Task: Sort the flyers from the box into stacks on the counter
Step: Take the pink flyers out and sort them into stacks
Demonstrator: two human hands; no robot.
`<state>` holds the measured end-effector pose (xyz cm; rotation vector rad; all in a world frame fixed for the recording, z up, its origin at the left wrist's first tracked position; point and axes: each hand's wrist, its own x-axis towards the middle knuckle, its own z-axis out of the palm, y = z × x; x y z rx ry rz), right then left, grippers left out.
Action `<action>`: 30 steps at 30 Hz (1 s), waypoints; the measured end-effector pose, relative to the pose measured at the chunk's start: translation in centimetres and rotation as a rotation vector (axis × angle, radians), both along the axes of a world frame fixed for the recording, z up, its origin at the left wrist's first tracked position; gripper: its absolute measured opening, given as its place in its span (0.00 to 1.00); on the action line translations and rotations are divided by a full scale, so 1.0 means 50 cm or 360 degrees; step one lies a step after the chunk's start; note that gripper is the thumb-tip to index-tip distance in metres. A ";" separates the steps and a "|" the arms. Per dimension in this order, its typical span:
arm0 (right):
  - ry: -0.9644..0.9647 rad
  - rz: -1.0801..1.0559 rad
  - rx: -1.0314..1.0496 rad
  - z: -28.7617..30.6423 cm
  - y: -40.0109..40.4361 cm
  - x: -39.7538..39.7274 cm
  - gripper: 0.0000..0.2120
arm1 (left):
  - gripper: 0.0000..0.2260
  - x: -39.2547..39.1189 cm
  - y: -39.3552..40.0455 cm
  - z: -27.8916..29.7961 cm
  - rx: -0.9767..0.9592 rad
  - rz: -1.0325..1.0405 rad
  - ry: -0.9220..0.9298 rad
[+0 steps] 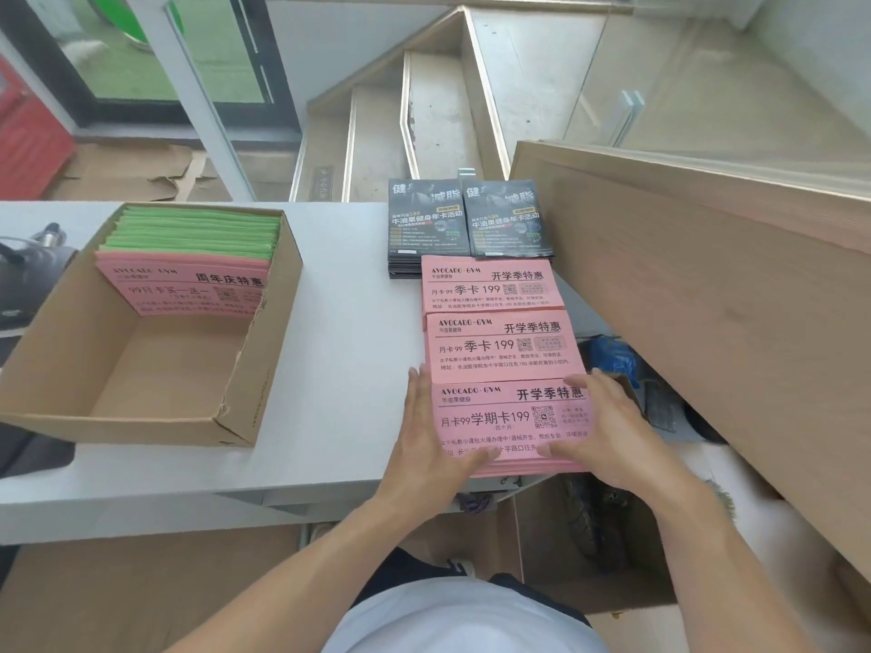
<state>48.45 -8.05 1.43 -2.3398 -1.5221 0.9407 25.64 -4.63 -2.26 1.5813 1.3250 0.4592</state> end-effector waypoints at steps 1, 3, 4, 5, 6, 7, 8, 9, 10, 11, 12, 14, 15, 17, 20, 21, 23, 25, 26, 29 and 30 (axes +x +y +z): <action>-0.0004 -0.0010 0.0075 0.011 0.012 -0.011 0.42 | 0.53 -0.010 0.005 0.009 0.0027 0.0052 -0.0012; 0.0010 -0.0014 0.0247 0.031 0.044 -0.047 0.34 | 0.49 -0.036 0.019 0.030 0.0104 0.0144 -0.0017; 0.0014 0.0014 0.0323 0.036 0.062 -0.072 0.30 | 0.47 -0.053 0.026 0.040 0.0146 0.0180 -0.0030; 0.0015 0.0066 0.0369 0.039 0.081 -0.100 0.26 | 0.43 -0.072 0.033 0.050 0.0184 0.0216 -0.0048; 0.0024 0.0130 0.0406 0.040 0.099 -0.130 0.24 | 0.40 -0.092 0.037 0.059 0.0212 0.0256 -0.0058; 0.0046 0.0202 0.0434 0.039 0.117 -0.162 0.22 | 0.37 -0.114 0.040 0.067 0.0245 0.0306 -0.0067; 0.0086 0.0271 0.0470 0.039 0.133 -0.194 0.20 | 0.35 -0.138 0.042 0.072 0.0282 0.0363 -0.0078; 0.0130 0.0328 0.0492 0.040 0.148 -0.228 0.19 | 0.33 -0.163 0.044 0.076 0.0323 0.0424 -0.0090; 0.0166 0.0381 0.0530 0.040 0.163 -0.263 0.18 | 0.32 -0.192 0.047 0.080 0.0361 0.0489 -0.0092; 0.0188 0.0436 0.0566 0.041 0.178 -0.298 0.17 | 0.30 -0.220 0.053 0.083 0.0400 0.0550 -0.0082; 0.0204 0.0492 0.0606 0.042 0.195 -0.334 0.16 | 0.28 -0.250 0.061 0.088 0.0428 0.0609 -0.0075; 0.0232 0.0606 0.0696 0.045 0.234 -0.405 0.16 | 0.28 -0.308 0.086 0.100 0.0447 0.0723 -0.0126; 0.0219 0.0668 0.0736 0.047 0.257 -0.440 0.16 | 0.28 -0.337 0.100 0.105 0.0455 0.0779 -0.0153; 0.0141 0.0782 0.0795 0.050 0.305 -0.504 0.16 | 0.26 -0.396 0.131 0.108 0.0463 0.0898 -0.0170; -0.0015 0.0907 0.0833 0.054 0.378 -0.584 0.19 | 0.25 -0.477 0.191 0.108 0.0358 0.0989 -0.0182; -0.0091 0.0952 0.0821 0.052 0.400 -0.606 0.20 | 0.26 -0.501 0.212 0.107 0.0308 0.0977 -0.0133; -0.0276 0.1032 0.0764 0.044 0.434 -0.645 0.22 | 0.29 -0.543 0.251 0.102 0.0191 0.0919 -0.0044; -0.0455 0.1046 0.0668 0.032 0.457 -0.674 0.25 | 0.32 -0.573 0.285 0.093 0.0092 0.0849 -0.0017; -0.0535 0.1027 0.0628 0.026 0.464 -0.687 0.27 | 0.34 -0.585 0.301 0.086 0.0060 0.0808 -0.0008; -0.0722 0.0919 0.0614 0.010 0.471 -0.712 0.28 | 0.37 -0.613 0.345 0.067 -0.0022 0.0708 0.0023; -0.0761 0.0882 0.0627 0.007 0.472 -0.716 0.28 | 0.37 -0.619 0.358 0.061 -0.0029 0.0682 0.0033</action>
